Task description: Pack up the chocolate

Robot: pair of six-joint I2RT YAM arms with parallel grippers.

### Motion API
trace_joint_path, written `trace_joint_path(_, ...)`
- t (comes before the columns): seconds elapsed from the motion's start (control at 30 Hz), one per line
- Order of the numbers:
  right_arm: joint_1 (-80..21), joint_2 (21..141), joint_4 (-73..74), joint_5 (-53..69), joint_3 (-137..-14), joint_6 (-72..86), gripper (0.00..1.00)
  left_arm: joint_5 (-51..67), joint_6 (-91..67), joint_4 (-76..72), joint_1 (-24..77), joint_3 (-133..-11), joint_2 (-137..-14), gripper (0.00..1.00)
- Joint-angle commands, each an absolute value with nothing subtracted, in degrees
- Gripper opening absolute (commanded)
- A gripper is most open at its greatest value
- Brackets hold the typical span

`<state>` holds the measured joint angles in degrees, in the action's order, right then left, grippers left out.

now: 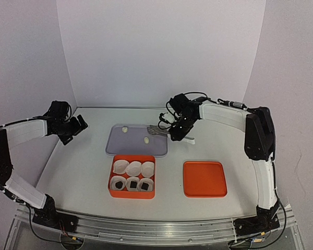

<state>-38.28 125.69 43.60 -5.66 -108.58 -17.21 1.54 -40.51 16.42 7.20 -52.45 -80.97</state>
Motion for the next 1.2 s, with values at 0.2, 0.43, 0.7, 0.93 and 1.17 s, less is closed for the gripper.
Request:
trace_joint_path(0.2,-40.0,106.6,43.0,2.7,-101.0,-12.3,0.08,2.9,-41.1,13.4,7.4,-54.3,-80.3,1.0)
trace_joint_path(0.43,-46.7,99.9,44.1,4.0,-94.5,-13.7,0.08,6.4,-41.0,13.7,7.3,-55.1,-80.6,1.0)
trace_joint_path(0.7,-49.3,95.1,47.4,8.2,-86.4,-20.7,0.09,9.2,-38.6,11.7,7.3,-54.0,-78.2,1.0)
trace_joint_path(0.93,-50.3,97.8,53.8,5.9,-88.2,-24.8,0.09,9.9,-37.5,11.6,7.3,-54.6,-78.3,1.0)
trace_joint_path(1.17,-50.5,101.3,56.6,4.2,-91.0,-27.5,0.09,9.9,-36.2,12.1,7.4,-54.9,-79.3,1.0)
